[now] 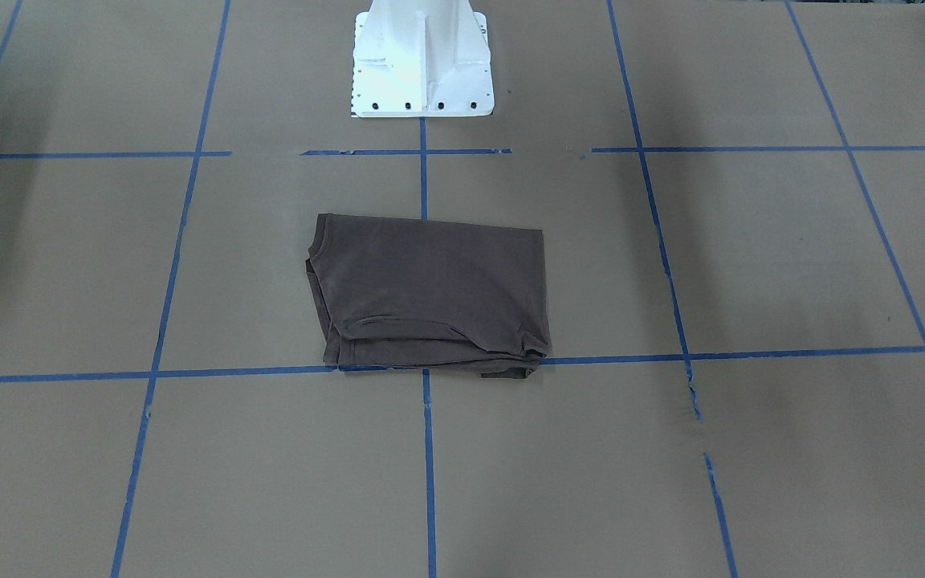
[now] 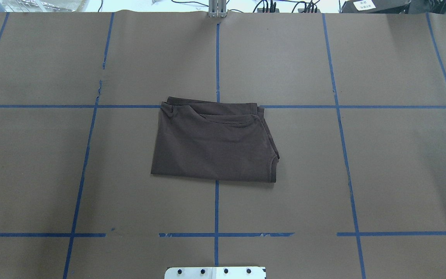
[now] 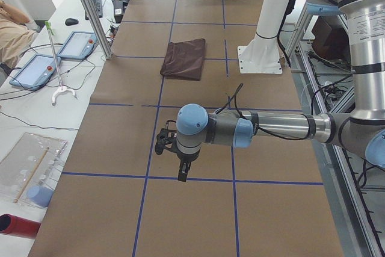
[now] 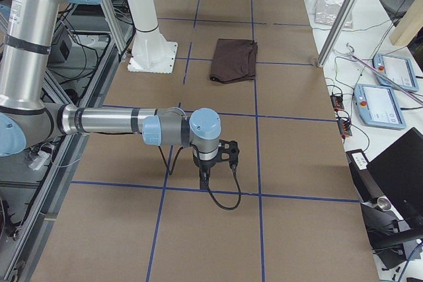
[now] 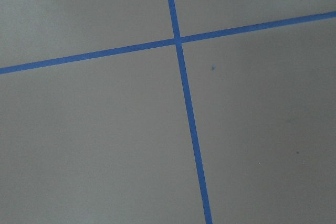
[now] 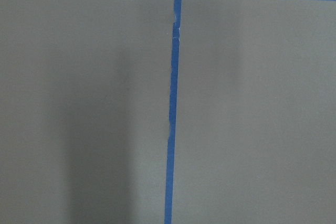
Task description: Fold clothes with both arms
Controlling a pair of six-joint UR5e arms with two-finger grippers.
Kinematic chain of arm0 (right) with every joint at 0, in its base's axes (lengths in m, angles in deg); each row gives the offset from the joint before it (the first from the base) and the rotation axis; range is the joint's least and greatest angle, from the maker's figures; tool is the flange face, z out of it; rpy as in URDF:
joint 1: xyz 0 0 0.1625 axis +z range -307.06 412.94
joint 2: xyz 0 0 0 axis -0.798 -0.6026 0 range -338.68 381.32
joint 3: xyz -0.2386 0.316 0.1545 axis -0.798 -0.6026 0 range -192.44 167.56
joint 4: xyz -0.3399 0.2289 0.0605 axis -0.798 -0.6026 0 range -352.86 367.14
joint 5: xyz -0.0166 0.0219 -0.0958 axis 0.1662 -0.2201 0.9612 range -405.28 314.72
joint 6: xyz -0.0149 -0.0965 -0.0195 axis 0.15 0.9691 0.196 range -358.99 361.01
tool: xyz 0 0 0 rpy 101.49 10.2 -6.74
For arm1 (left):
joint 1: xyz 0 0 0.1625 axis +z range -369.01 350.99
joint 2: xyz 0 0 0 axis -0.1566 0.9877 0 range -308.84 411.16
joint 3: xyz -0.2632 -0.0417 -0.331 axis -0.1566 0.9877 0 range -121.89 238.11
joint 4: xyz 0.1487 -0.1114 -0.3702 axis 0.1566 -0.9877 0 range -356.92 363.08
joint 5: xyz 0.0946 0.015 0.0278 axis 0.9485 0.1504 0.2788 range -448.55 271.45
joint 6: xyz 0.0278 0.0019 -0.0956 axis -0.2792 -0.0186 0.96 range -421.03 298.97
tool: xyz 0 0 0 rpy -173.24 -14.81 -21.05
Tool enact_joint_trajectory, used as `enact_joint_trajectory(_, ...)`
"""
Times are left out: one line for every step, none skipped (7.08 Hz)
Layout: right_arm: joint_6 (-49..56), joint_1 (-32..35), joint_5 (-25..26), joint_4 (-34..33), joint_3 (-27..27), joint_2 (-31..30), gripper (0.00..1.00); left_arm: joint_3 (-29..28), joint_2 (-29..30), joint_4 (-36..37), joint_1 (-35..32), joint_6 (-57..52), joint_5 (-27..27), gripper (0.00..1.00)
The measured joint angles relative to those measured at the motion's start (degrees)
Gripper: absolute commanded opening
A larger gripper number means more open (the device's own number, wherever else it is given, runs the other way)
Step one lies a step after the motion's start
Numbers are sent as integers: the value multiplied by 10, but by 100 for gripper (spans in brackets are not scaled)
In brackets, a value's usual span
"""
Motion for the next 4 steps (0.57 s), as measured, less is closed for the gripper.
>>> enact_joint_trajectory(1, 0, 1, 5, -7, 0, 100, -1, 0, 1, 0, 0, 0, 100)
enact_joint_trajectory(1, 0, 1, 7, -9, 1, 100, -1, 0, 2, 0, 0, 0, 100)
enact_joint_trajectory(1, -1, -1, 8, -9, 1, 100, -3, -1, 2, 0, 0, 0, 100)
enact_joint_trajectory(1, -1, -3, 8, -9, 1, 100, -5, -1, 2, 0, 0, 0, 100)
